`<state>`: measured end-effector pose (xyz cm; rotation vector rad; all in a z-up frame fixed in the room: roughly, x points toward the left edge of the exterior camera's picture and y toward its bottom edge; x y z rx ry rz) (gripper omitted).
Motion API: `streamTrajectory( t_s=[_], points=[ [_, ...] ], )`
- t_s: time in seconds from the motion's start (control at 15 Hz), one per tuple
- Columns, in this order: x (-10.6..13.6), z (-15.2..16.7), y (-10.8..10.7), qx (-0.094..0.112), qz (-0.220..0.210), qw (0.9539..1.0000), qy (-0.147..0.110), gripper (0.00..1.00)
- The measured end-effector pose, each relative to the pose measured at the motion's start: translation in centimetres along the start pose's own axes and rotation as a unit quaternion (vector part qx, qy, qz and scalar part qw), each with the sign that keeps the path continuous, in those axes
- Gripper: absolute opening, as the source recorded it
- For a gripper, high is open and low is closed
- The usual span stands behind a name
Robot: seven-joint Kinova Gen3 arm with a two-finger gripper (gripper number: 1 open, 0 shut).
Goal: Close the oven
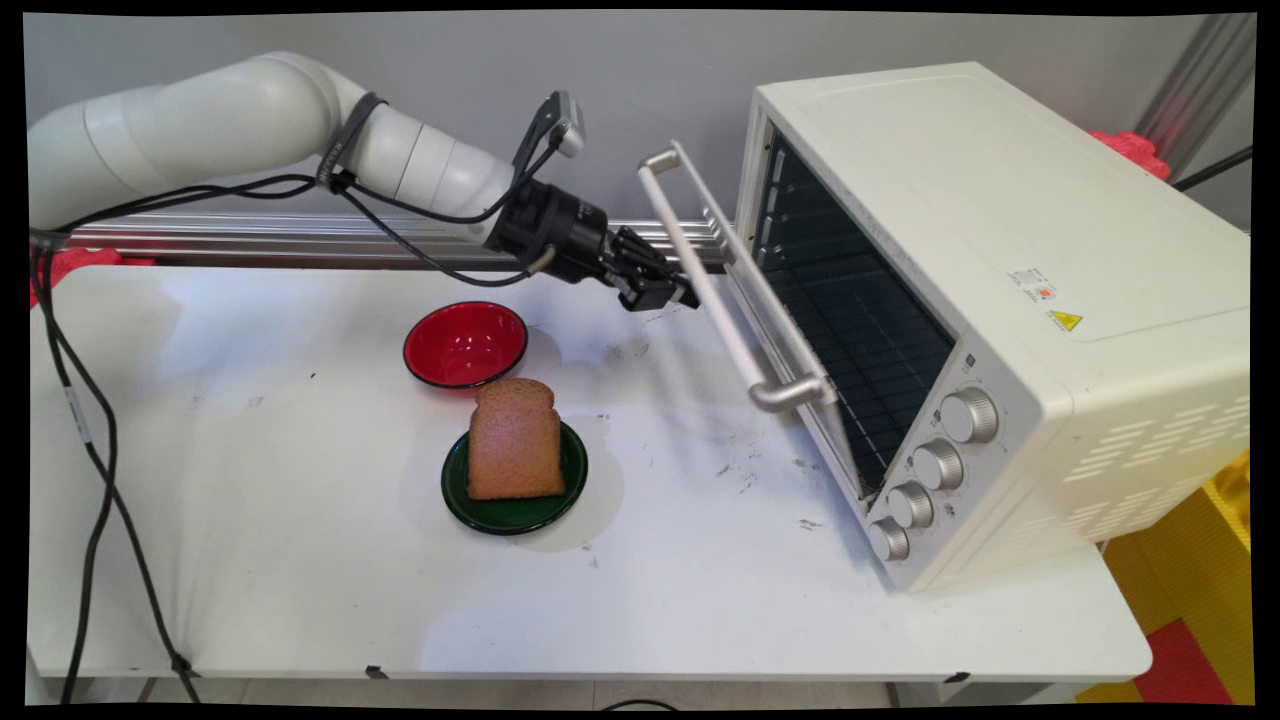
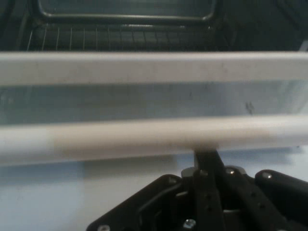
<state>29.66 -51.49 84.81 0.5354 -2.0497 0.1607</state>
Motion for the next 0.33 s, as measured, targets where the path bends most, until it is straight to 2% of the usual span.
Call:
streamTrajectory(
  t_s=[0.33],
  points=[
    [0.94, 0.09, 0.18, -0.004, 0.001, 0.9999, 0.010, 0.00]
  ],
)
